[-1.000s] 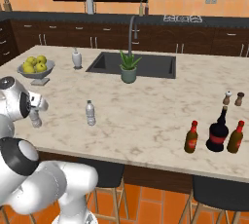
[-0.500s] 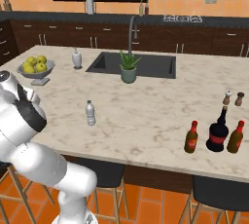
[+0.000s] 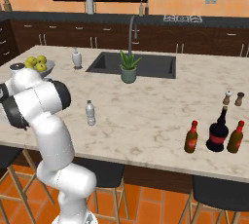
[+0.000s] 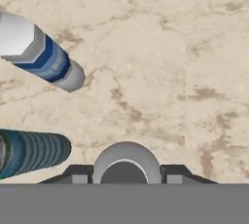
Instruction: Move the plastic bottles in the middle to the plastics group, and the glass bottles in the middle to the glass group.
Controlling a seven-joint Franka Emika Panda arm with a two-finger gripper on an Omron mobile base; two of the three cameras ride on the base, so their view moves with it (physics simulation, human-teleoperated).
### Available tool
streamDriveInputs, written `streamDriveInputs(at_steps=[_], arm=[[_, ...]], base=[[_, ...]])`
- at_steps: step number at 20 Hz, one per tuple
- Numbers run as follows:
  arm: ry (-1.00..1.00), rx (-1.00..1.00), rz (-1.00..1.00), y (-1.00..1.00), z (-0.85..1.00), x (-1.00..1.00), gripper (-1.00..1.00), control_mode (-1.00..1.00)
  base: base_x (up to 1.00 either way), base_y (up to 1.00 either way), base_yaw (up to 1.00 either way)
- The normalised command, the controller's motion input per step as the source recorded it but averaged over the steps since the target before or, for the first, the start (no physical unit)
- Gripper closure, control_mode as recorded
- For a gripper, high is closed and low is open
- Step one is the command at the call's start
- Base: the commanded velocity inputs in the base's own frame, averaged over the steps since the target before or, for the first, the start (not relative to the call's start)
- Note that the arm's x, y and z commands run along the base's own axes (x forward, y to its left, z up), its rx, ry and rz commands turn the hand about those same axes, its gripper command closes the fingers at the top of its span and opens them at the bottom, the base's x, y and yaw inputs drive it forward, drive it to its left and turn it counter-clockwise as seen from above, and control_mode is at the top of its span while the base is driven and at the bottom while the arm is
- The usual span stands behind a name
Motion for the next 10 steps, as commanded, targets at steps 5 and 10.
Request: streamDriveInputs(at_steps=[5,10], arm=[[-0.02,0.0,0.0,0.26,-0.16,0.31,1.0,-1.0],[-0.02,0.0,0.0,0.36,-0.26,0.18,1.0,-1.0]], base=[[0.0,0.0,0.0],[0.0,0.0,0.0]])
